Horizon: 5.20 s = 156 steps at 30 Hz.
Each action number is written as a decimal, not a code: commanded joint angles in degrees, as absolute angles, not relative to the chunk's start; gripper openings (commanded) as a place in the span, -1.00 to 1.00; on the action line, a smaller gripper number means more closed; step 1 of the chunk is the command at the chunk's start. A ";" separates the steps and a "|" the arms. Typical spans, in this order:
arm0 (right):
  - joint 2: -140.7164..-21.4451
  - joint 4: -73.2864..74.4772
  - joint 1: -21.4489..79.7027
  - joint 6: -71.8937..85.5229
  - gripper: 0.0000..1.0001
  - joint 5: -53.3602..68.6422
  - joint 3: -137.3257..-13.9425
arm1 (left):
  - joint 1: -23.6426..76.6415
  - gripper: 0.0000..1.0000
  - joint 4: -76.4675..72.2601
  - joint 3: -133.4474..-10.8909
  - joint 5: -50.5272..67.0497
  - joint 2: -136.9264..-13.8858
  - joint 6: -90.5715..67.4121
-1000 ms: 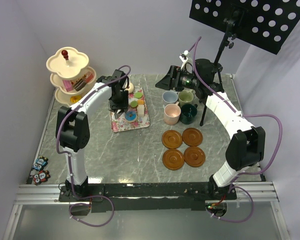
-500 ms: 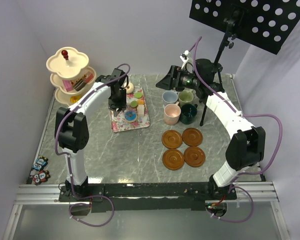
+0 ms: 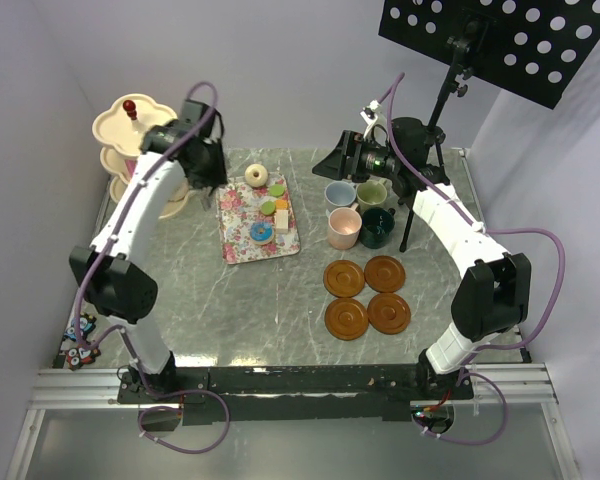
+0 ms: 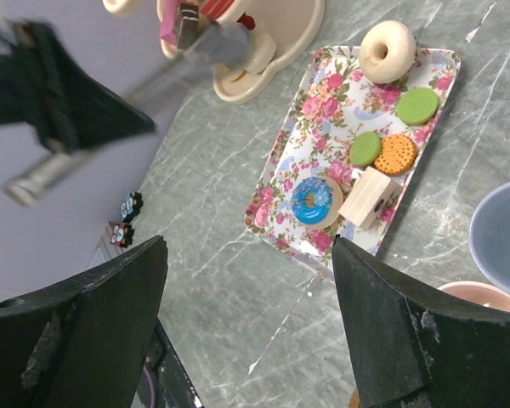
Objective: Serve the afternoon tea
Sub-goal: Pick up the desert from the tray, then place the desert on the desert table, then pick up the desert from the tray, then place the desert on the desert table.
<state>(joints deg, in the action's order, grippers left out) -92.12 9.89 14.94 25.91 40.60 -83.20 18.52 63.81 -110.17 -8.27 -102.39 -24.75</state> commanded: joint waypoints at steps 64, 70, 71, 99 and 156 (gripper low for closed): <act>-88.60 8.88 14.41 24.79 0.68 36.49 -83.33 | 16.60 0.02 51.34 -117.80 -10.30 -99.22 -23.55; -86.66 9.67 14.33 23.56 0.68 34.36 -83.06 | 18.81 0.04 49.22 -113.55 -5.45 -104.58 -24.52; -86.57 9.84 14.33 23.47 0.68 34.28 -83.06 | 18.98 0.04 48.96 -113.64 -5.19 -105.63 -24.26; -86.48 8.61 12.66 23.99 0.68 36.91 -82.18 | 19.69 0.21 48.87 -120.23 -4.04 -124.28 -19.07; -87.01 7.65 11.07 24.96 0.69 37.62 -80.25 | 7.57 -0.10 59.49 -109.60 -6.59 -89.57 -24.35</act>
<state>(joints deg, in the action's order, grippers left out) -88.90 10.24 11.60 24.62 37.10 -81.23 11.33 54.11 -110.06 -8.16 -92.33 -22.09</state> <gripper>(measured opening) 0.843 0.490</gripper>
